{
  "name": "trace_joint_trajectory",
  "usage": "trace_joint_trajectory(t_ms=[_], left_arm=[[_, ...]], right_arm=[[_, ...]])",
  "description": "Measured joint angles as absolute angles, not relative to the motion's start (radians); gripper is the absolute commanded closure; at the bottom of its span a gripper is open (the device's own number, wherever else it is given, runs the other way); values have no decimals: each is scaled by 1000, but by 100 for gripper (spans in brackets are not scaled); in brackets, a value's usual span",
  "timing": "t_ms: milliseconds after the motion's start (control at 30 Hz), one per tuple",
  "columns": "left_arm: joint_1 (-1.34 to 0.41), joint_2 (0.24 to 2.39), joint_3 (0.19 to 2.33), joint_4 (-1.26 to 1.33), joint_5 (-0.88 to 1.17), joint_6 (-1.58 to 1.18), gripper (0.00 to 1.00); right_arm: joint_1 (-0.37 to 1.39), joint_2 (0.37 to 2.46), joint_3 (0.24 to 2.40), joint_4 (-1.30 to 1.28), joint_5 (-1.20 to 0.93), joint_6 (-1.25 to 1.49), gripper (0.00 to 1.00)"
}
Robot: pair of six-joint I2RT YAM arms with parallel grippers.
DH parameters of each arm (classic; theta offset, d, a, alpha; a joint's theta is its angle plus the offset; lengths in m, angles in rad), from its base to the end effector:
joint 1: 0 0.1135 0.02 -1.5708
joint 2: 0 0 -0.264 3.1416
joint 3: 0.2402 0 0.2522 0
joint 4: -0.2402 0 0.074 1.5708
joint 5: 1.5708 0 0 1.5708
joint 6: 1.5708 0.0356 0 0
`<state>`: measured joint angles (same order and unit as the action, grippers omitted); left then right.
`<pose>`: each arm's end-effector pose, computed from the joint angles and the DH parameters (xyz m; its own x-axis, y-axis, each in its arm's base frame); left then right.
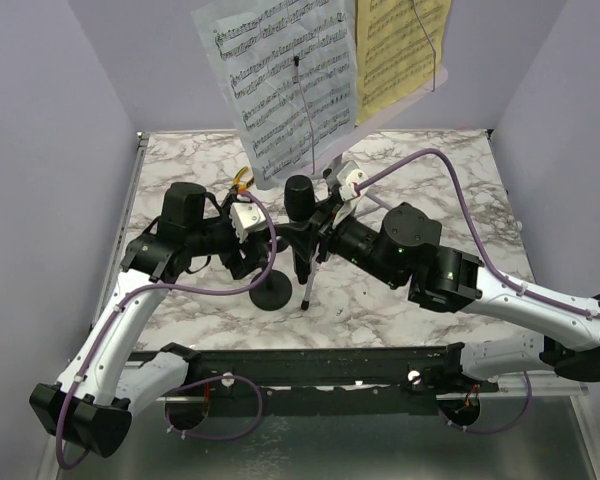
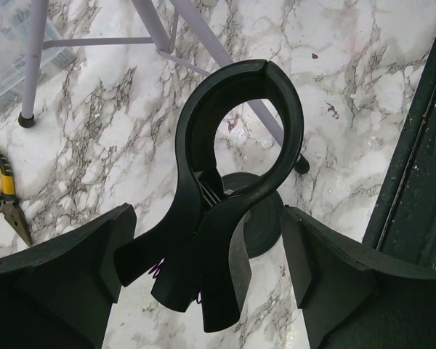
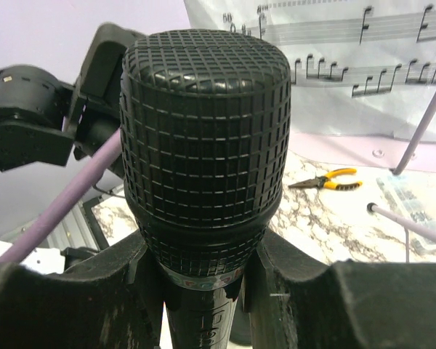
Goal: Set up the instrument practice props
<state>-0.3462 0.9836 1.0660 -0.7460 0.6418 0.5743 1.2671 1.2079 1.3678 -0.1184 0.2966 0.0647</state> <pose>0.1750 -0.0858 0.3501 -0.0978 0.4979 -0.8617 0.9154 0.3847 0.1184 0.0896 0.2512 0.4630 -0.0410 0.0760 -0.9963 -0.8243 0.5609 0.0767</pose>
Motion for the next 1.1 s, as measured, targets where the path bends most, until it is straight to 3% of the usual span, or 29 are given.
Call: trace_joint_trajectory(t_ms=[167,833,933,1100], left_arm=[[-346,976,1042,-725,656,573,16],[-342,844,905,-621,678,497,56],[-342,837,898,-609,684,488,66],[-342,821,881,-589,694,475,95]], right_arm=[[1261,1231,1368,-39,297,15,100],[1248,1319,1328,352,307,-229,100],[1248,1321,1302,374,271,-239,100],[1248,1327,1253,422,217,-255,100]])
